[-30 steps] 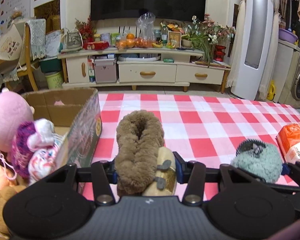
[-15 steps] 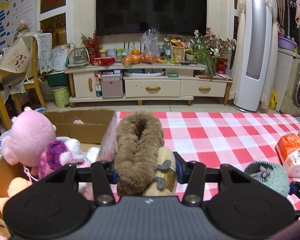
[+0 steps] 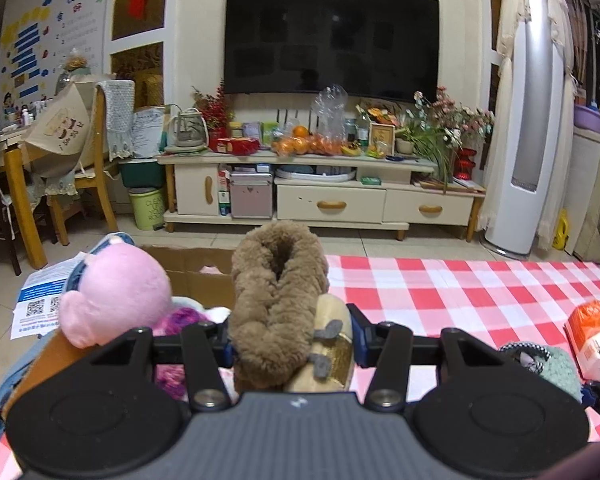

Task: Organize soft objects
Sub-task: 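Carry the teal heart and brown ring into the box and open both tools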

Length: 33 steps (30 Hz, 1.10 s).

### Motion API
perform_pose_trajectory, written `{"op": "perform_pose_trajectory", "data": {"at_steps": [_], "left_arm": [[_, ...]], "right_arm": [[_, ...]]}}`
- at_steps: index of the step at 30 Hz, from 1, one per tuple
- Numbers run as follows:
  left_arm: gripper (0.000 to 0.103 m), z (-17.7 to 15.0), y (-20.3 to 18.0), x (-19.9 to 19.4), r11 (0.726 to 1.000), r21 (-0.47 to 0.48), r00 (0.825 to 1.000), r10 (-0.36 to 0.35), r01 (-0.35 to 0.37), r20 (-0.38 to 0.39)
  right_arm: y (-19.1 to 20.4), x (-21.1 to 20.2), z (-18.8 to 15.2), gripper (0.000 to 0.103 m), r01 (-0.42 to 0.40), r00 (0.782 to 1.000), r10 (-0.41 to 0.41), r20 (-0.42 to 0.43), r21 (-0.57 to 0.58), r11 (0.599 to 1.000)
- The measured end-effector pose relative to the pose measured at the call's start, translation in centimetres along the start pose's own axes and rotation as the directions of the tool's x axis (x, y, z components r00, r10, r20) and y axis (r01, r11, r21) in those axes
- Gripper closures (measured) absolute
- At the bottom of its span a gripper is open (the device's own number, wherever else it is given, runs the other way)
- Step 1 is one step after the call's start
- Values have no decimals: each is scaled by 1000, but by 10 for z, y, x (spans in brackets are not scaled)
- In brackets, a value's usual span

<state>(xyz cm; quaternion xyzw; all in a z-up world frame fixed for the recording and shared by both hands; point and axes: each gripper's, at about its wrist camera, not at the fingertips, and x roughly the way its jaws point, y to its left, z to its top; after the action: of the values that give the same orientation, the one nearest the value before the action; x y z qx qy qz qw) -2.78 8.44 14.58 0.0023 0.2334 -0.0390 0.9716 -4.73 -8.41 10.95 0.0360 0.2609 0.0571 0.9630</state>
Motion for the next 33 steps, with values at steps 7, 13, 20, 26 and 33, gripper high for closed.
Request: {"op": "perform_pose_trajectory", "data": {"at_steps": [7,13,20,26,33], "left_arm": [[53,2,23,-5,999,-33,999,38,-37,12],[53,3,39,-5,996,-58,997,72,-71,11],[53,1,55,2,992,-74,995,100,-101,-15],[53,-3,68,9,989,-82,991,121,-125,-50],[52,-10,79,19,987,-95,987,122,-132,-110]], "right_arm": [[26,1,14,18,-33,999,34,21,-37,999],[43,5,26,18,-71,997,73,35,-61,996],[62,14,42,17,-117,992,121,43,-78,990],[77,30,57,17,-165,984,170,47,-87,982],[88,50,78,17,-231,971,235,51,-77,970]]}}
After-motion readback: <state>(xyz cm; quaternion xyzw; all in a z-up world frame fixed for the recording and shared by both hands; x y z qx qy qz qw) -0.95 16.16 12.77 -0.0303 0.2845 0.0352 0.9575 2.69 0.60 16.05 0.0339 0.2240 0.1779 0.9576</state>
